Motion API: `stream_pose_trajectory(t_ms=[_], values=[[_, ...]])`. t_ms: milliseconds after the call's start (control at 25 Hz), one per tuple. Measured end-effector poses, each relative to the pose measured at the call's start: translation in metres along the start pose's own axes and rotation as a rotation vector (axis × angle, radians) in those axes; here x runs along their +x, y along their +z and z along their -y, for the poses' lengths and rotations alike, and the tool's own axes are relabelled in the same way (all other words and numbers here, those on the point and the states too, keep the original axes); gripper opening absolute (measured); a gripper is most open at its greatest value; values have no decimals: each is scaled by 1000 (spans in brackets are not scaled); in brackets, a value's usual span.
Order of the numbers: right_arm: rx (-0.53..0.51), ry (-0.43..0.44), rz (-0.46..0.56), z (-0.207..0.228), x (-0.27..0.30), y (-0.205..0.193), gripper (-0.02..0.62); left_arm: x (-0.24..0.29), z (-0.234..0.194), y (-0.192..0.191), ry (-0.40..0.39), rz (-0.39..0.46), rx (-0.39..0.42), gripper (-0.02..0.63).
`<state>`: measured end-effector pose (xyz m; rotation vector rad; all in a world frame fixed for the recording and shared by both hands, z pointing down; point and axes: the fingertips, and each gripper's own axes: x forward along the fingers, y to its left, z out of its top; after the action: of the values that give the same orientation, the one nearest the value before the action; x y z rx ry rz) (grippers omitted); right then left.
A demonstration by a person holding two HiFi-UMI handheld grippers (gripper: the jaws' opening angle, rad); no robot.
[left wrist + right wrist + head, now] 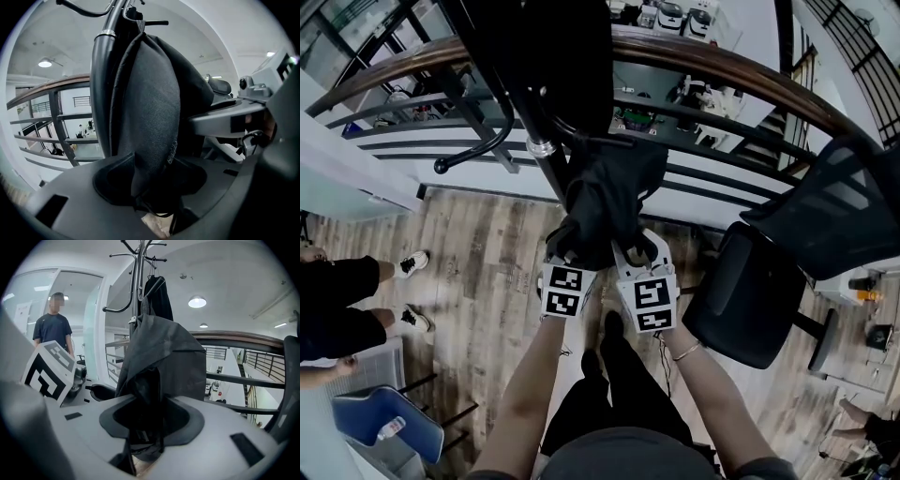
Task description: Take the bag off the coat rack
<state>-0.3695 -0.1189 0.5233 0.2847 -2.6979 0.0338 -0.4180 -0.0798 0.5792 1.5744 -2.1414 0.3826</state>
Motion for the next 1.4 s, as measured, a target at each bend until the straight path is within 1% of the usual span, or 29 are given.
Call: stream_pose_trajectory(t_ms=[240, 560, 840, 1080, 1400], values=[[-5, -2, 22, 4, -7, 3, 104, -7, 0, 0, 5, 2, -25, 131], [-3, -14, 39, 1, -19, 9, 64, -25, 2, -1, 15, 10, -79, 66], [1, -9, 53, -6, -33, 12, 48, -47, 9, -3, 2, 20, -122, 55], [1, -26, 69, -12, -44, 16, 38, -66, 15, 0, -10, 31, -150, 52], [10, -40, 102, -18, -70, 31, 32, -89, 31, 14, -34, 75, -158, 51]])
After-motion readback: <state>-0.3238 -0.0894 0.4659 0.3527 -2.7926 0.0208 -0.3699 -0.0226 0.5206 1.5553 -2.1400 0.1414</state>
